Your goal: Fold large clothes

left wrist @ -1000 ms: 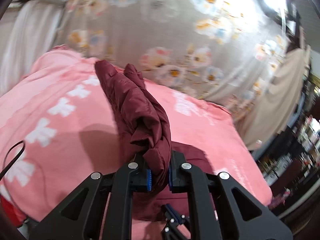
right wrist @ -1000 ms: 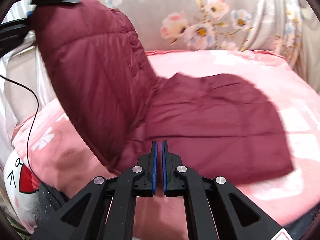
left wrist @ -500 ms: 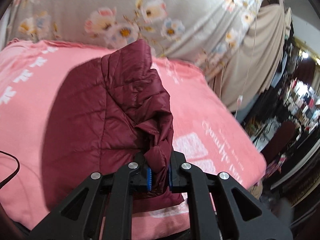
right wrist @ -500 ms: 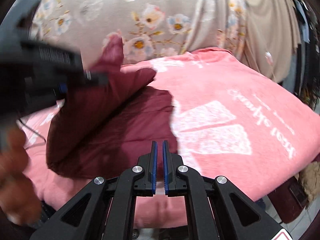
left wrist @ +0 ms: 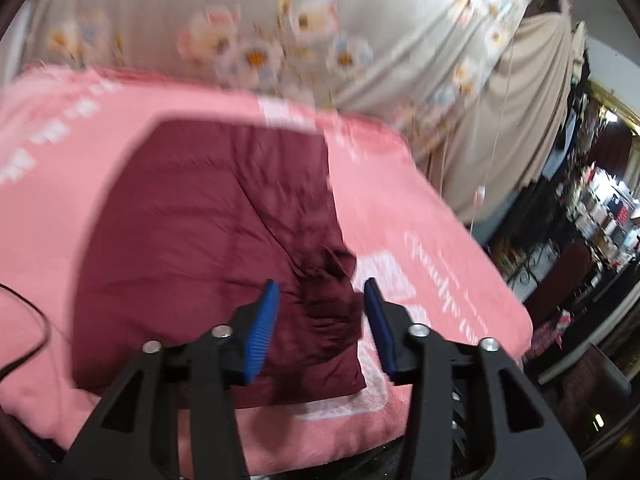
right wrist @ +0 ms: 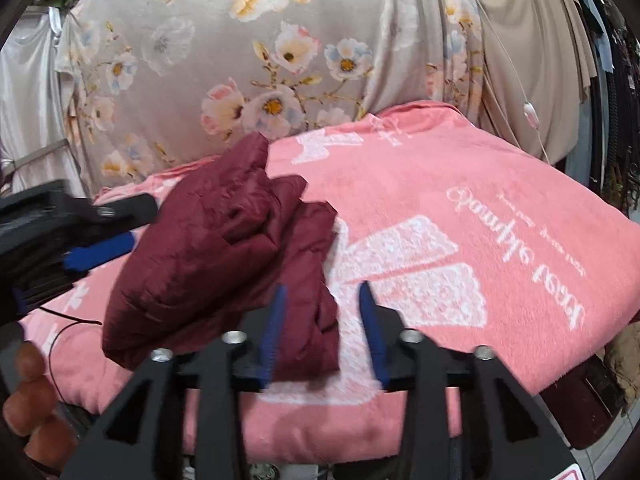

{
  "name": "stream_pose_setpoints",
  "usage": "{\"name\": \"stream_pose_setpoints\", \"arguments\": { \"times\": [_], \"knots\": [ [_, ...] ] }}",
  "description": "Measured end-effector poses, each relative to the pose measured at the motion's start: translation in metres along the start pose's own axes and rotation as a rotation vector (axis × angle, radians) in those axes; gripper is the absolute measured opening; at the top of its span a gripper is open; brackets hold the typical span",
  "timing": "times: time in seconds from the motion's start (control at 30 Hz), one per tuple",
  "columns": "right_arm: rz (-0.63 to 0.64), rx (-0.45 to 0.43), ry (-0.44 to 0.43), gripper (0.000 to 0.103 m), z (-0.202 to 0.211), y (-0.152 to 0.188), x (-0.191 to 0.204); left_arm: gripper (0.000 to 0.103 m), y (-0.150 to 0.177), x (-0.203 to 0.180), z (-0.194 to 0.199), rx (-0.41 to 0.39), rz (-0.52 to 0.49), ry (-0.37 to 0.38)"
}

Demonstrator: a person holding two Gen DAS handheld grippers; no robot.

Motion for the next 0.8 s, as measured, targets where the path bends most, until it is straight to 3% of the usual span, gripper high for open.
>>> {"name": "stream_pose_setpoints", "arguments": {
  "times": [0.2,0.37,0.43,0.5,0.53,0.6,0.7,0.8],
  "knots": [
    [0.033,-0.028,-0.083,0.061,-0.010,-0.026,0.030,0.055,-0.031,0.019,0.095,-0.217,0.007,-0.065],
    [-0.045,0.010,-0.199,0.062,-0.032,-0.031,0.050,0.058,-0.043,0.046,0.162,-0.378,0.043,-0.173],
    [-0.080,0.037,-0.223,0.062,-0.043,-0.030,0.055,0.065,-0.042,0.058,0.174,-0.403,0.061,-0.219],
    [-0.104,0.086,-0.198,0.059,-0.060,-0.023,0.056,0.065,-0.041,0.072,0.177,-0.411,0.092,-0.276],
    [-0.111,0.103,-0.192,0.037,-0.066,-0.019,0.055,0.065,-0.041,0.078,0.172,-0.401,0.108,-0.291],
    [-0.137,0.133,-0.207,0.015,-0.074,-0.012,0.055,0.065,-0.039,0.093,0.154,-0.353,0.151,-0.312],
    [-0.143,0.087,-0.197,0.010,-0.058,-0.016,0.051,0.062,-0.030,0.110,0.121,-0.254,0.173,-0.321],
    [-0.089,0.029,-0.128,0.009,-0.035,-0.018,0.045,0.061,-0.022,0.116,0.091,-0.191,0.167,-0.316]
  ]
}}
Point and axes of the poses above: each gripper's, at about its wrist camera, not at the fingertips, and z roughly against the way its jaws point, x to its left, y to its underside, the point moved 8 cm from there along -z, roughly the way its jaws point, and after that the axes turned 6 degrees about z, right-handed, at the moved point
